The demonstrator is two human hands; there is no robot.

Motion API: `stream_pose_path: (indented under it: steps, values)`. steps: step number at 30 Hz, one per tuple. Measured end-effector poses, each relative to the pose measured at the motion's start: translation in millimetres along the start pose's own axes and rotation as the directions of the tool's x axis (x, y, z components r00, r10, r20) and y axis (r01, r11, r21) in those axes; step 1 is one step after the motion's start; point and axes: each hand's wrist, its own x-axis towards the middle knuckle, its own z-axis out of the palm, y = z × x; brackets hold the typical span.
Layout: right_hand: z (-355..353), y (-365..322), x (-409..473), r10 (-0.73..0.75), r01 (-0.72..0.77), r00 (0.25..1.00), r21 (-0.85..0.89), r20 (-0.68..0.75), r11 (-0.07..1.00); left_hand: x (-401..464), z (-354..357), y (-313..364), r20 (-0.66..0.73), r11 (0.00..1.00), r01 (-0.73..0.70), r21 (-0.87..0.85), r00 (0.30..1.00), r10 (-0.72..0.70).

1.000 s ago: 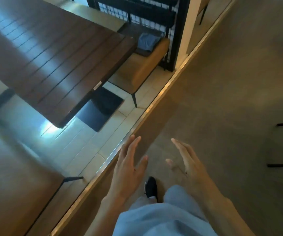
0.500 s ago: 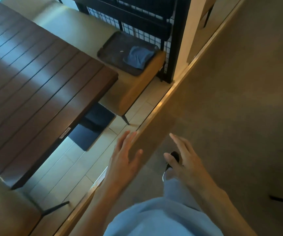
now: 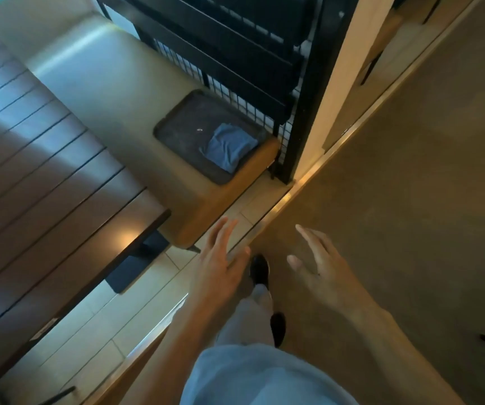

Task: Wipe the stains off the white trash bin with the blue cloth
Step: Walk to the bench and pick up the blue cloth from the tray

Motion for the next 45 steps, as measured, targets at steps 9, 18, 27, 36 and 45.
stream_pose_path:
  steps: [9, 18, 27, 36, 45]
  values:
    - [-36.2, -11.6, 152.9, -0.029, 0.034, 0.992, -0.035, 0.123, 0.999, 134.5, -6.8, 2.0, -0.069, 0.991, 0.088, -0.097, 0.993, -0.095]
    - [-43.4, -29.7, 310.4, -0.077, 0.104, 0.962, -0.090, 0.263, 0.990, 246.9, -34.4, -6.9, -0.154, 0.977, 0.198, -0.084, 0.966, -0.209]
    - [-23.1, -21.7, 453.3, -0.040, 0.128, 0.912, -0.192, 0.408, 0.973, 342.1, -28.5, -41.3, -0.182, 0.904, 0.414, -0.105, 0.886, -0.427]
    - [24.3, -9.4, 581.2, -0.048, 0.153, 0.919, -0.243, 0.391, 0.958, 438.7, -13.1, -98.3, -0.183, 0.848, 0.523, -0.078, 0.829, -0.528]
    - [90.7, 25.3, 662.1, -0.143, 0.408, 0.843, -0.442, 0.519, 0.799, 498.5, 30.8, -152.8, -0.114, 0.813, 0.581, -0.041, 0.805, -0.582]
